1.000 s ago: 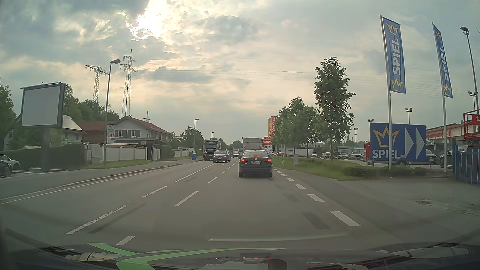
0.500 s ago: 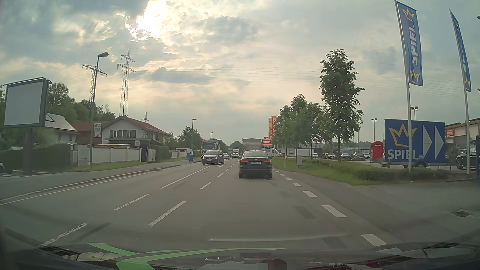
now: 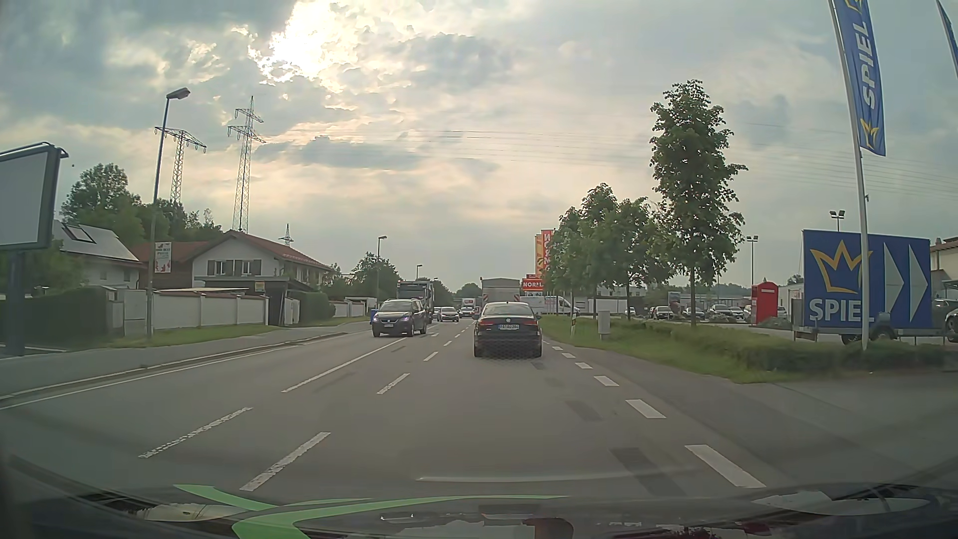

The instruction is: Follow the waypoints while adhering to traffic rules and regulations

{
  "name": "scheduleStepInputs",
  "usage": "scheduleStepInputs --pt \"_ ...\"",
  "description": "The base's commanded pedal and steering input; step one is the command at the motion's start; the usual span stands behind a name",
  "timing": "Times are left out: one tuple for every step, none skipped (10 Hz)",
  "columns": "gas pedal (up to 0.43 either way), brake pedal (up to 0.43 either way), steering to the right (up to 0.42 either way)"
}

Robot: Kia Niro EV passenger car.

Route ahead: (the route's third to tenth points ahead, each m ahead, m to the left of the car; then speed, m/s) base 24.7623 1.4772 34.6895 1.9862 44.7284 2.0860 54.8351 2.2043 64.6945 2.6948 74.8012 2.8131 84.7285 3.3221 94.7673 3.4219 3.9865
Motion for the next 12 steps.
scheduleStepInputs --pt "0.028 0.000 0.009" --pt "0.028 0.000 0.009" --pt "0.028 0.000 0.009" --pt "0.039 0.000 0.009" --pt "0.039 0.000 0.009" --pt "0.039 0.000 0.009" --pt "0.039 0.000 0.009" --pt "0.079 0.000 0.009" --pt "0.098 0.000 0.009" --pt "0.098 0.000 0.009" --pt "0.098 0.000 0.008" --pt "0.098 0.000 0.008"
